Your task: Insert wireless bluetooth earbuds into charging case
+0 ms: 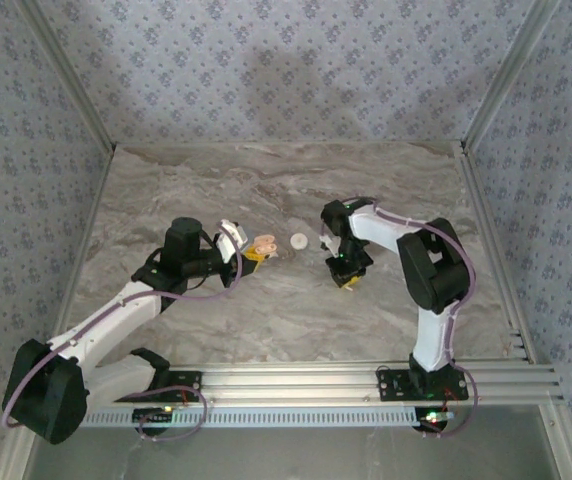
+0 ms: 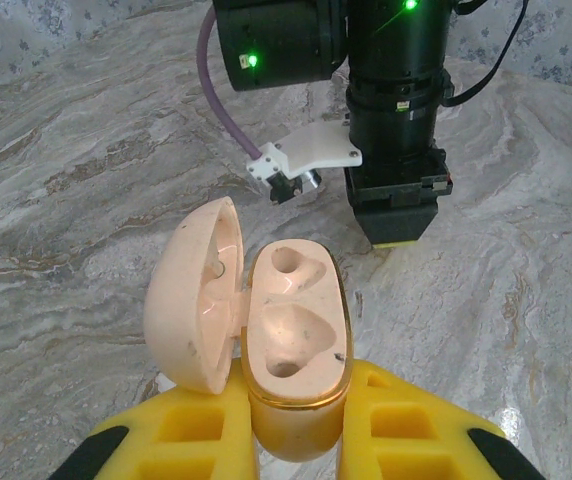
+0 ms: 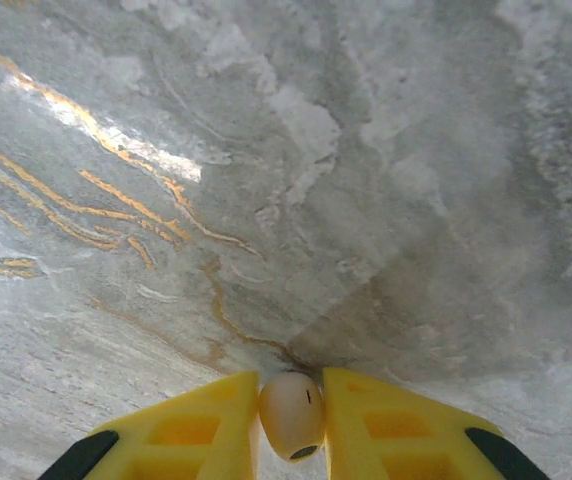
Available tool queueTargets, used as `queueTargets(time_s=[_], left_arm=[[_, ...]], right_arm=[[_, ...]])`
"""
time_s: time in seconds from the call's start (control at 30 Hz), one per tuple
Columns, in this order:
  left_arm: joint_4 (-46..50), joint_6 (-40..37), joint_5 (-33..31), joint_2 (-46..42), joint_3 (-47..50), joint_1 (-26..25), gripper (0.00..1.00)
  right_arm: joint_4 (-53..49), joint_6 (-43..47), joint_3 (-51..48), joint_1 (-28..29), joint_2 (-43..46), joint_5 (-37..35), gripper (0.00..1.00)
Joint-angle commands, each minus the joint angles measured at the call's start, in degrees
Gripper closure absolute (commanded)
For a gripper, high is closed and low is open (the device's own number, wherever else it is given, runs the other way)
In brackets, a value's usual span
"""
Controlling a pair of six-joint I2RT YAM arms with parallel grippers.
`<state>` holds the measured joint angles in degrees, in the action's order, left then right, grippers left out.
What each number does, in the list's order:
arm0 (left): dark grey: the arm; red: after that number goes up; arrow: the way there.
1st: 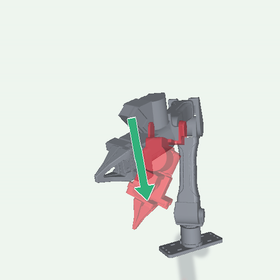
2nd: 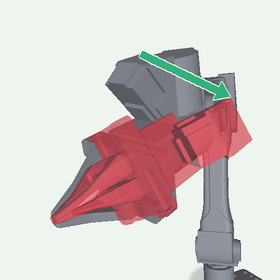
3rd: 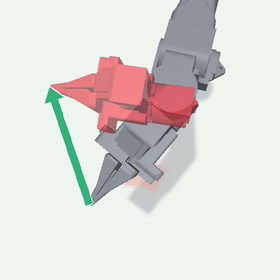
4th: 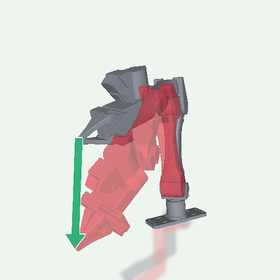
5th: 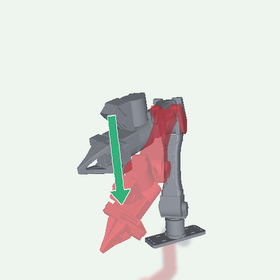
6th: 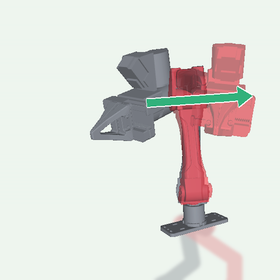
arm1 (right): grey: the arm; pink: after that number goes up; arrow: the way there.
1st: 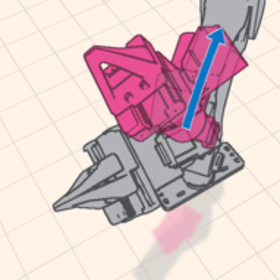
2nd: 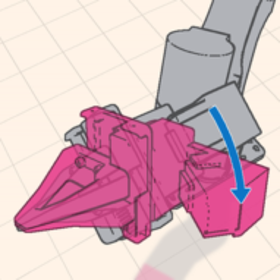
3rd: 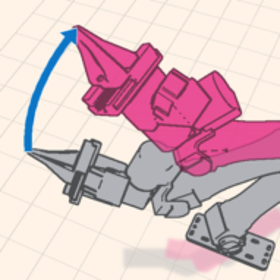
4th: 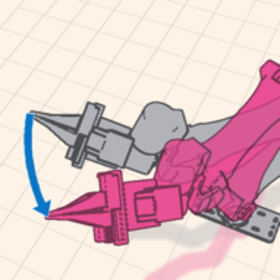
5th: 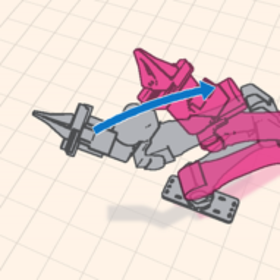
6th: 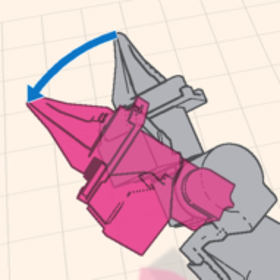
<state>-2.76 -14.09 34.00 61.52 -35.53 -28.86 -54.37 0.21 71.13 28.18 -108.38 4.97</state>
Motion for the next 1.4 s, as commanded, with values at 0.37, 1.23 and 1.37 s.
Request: queueTargets(time_s=[0.37,1.23,1.37], left_arm=[[-25.13,11.35,-0.87,5.55,3.93,-3.51,0.88],[-36.35,8.46,-3.85,11.71,2.31,-9.94,0.88],[-36.26,8.64,-4.18,11.37,2.22,-10.05,0.88]], right_arm=[[22.54,-14.92,-14.92,-5.13,22.67,12.72,0.78],[54.91,-34.39,-20.96,-1.04,45.08,21.41,0.76],[57.21,-34.92,-20.61,0.99,43.48,21.65,0.76]])
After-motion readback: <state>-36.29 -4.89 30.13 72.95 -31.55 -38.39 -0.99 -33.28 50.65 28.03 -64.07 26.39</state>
